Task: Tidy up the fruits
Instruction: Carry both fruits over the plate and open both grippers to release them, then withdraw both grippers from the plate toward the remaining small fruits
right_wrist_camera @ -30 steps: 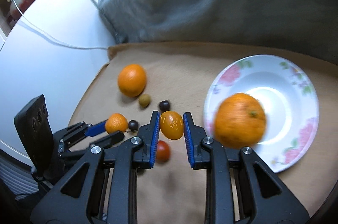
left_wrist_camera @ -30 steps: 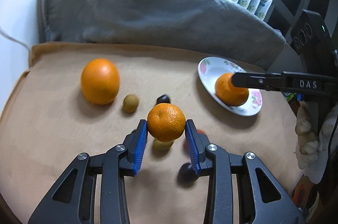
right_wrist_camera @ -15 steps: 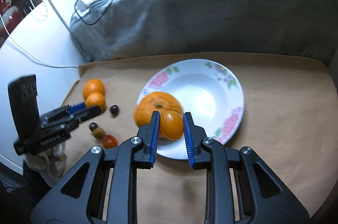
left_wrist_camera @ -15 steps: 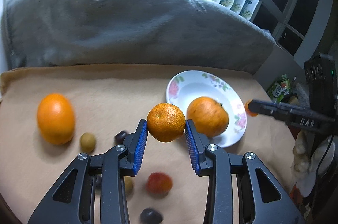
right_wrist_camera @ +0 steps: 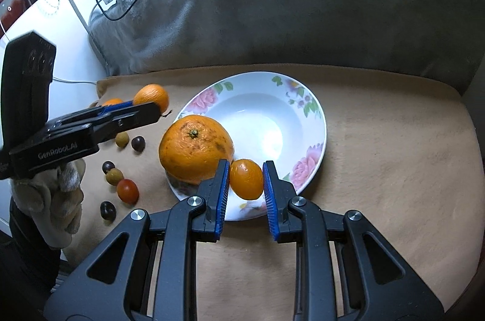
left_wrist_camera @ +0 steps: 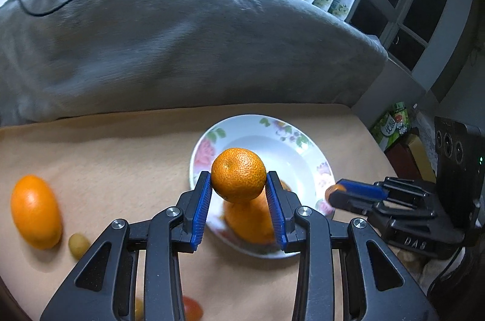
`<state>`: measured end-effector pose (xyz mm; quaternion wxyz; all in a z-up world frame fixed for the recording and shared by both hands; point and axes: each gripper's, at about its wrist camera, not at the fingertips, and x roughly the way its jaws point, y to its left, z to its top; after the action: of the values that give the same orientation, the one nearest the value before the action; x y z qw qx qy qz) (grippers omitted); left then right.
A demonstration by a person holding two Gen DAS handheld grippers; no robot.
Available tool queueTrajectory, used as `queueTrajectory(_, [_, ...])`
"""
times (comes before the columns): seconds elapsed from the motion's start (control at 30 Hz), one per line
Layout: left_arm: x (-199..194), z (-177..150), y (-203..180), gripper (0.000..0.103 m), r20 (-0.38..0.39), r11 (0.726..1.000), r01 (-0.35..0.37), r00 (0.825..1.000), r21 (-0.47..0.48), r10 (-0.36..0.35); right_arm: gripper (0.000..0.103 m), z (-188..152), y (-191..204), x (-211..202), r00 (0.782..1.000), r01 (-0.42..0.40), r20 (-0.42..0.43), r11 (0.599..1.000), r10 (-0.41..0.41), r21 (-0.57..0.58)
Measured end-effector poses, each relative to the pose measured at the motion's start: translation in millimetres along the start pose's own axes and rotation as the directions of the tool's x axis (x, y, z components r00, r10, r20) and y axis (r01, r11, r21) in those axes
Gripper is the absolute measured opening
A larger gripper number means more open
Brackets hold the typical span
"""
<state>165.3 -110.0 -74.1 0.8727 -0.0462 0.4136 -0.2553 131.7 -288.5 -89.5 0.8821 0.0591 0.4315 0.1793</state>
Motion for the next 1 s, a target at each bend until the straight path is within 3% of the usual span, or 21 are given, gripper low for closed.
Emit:
queueTrajectory(0.47, [22,12,-12,0.038,-0.033,1.0,0.01,0.999,0.015,-0.01,0.026,-1,-1,10,1.0,-0.007,-0.014,1.0,0.006,-0.025])
queueTrajectory(0.5, [22,12,-12,0.039,-0.031,1.0,0.012,0.999,0.015,-0.011,0.029,-2,-1,10,1.0,-0.009,-0.015,1.0,0.008,-0.027])
queueTrajectory(0.6, [21,13,-13,0.044,-0.024,1.0,0.015,1.0,0.014,-0.015,0.059,-3,-1,7,1.0,-0.005,0.004,0.999,0.005,-0.036])
queueTrajectory(0.63, [21,14,-14,0.047,-0.021,1.0,0.015,1.0,0.015,-0.014,0.064,-3,0,6,1.0,-0.006,0.012,0.999,0.006,-0.04])
queueTrajectory(0.73, [19,16,-13,0.052,-0.015,1.0,0.015,1.0,0.012,-0.015,0.066,-4,1,1,1.0,-0.011,0.023,0.999,0.012,-0.049])
queueTrajectory(0.87, [16,16,-12,0.066,-0.009,1.0,0.022,1.0,0.006,-0.022,0.084,-4,2,-3,0.999,-0.008,0.045,0.999,0.01,-0.053])
queueTrajectory(1.0, [12,17,-15,0.07,-0.007,1.0,0.026,1.0,0.008,-0.026,0.09,-4,4,-5,0.999,0.0,0.052,0.998,0.003,-0.061])
